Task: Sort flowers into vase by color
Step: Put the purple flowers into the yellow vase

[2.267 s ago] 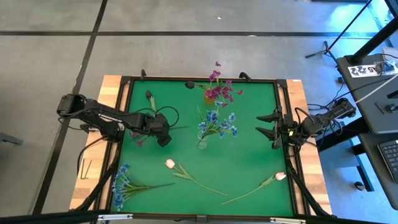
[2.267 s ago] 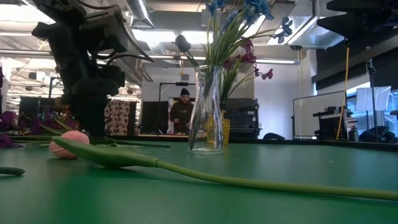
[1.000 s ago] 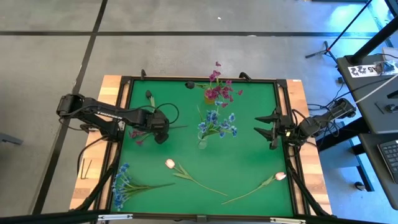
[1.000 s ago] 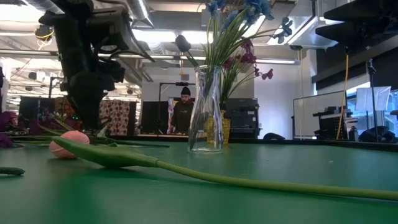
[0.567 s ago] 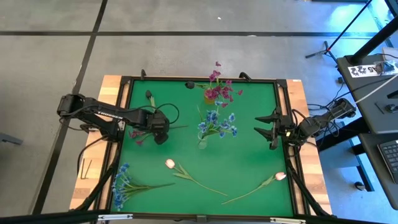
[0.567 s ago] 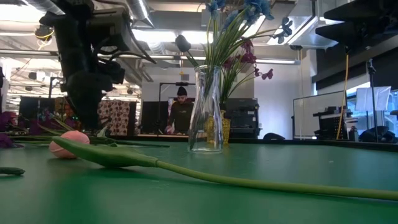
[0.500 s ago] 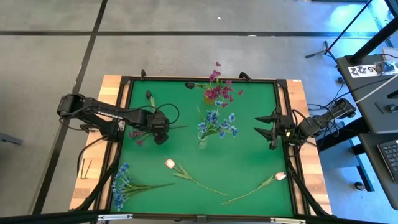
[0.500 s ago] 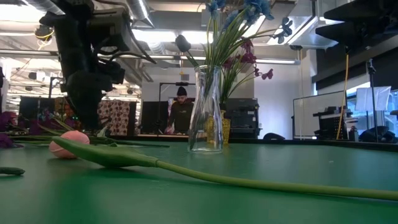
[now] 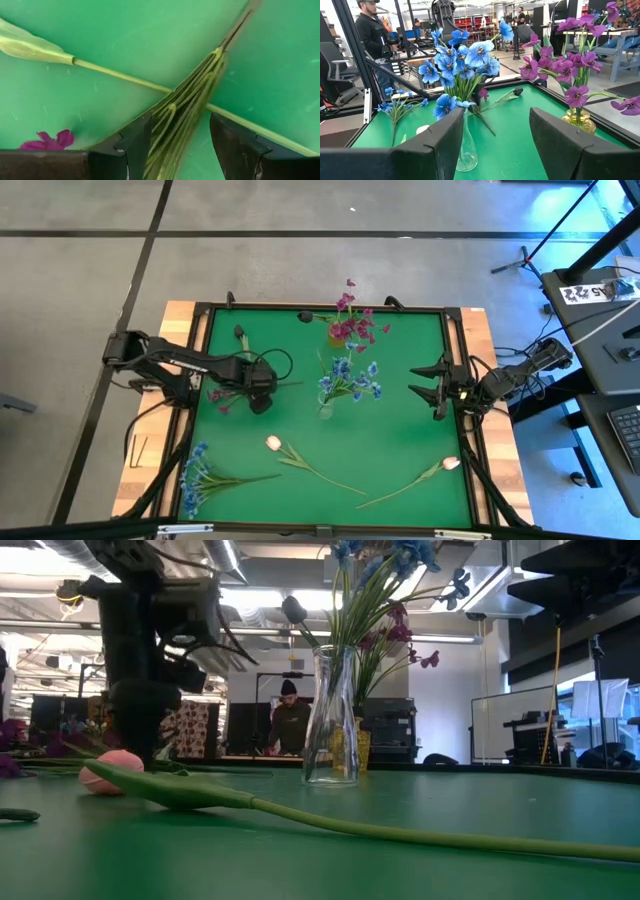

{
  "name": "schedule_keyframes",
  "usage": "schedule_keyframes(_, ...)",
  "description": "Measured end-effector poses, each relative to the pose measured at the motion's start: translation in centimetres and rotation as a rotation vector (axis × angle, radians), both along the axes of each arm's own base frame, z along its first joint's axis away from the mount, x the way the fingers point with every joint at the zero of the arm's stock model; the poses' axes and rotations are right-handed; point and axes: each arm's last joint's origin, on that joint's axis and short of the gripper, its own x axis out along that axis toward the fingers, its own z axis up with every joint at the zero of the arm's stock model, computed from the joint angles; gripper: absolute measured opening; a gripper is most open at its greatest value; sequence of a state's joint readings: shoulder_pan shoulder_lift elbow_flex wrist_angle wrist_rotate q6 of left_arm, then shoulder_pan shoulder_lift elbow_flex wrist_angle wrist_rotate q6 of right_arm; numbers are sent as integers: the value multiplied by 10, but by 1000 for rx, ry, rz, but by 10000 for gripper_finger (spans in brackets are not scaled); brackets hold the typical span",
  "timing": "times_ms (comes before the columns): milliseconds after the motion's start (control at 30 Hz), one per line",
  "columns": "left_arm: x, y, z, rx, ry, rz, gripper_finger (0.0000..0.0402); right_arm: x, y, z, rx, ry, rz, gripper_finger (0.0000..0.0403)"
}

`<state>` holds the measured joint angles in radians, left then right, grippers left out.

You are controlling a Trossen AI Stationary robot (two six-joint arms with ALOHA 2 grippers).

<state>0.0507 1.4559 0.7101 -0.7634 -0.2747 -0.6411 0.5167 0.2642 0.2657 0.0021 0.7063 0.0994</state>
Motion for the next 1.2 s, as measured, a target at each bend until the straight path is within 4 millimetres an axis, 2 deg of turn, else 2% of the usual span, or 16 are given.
schedule_keyframes(333, 3, 5, -11, -8, 58, 1, 186, 0, 0, 0, 0, 0, -1, 227)
schedule_keyframes(767, 3, -1, -11, -3, 56, -28, 82, 0, -1, 0, 0, 0, -20, 227)
schedule_keyframes(1033, 13, -3, 5, -7, 59, -39, 25, 0, -1, 0, 0, 0, -20, 227)
schedule_keyframes(1200, 22, -3, 18, -5, 34, -39, 13, 0, -1, 0, 0, 0, -20, 227)
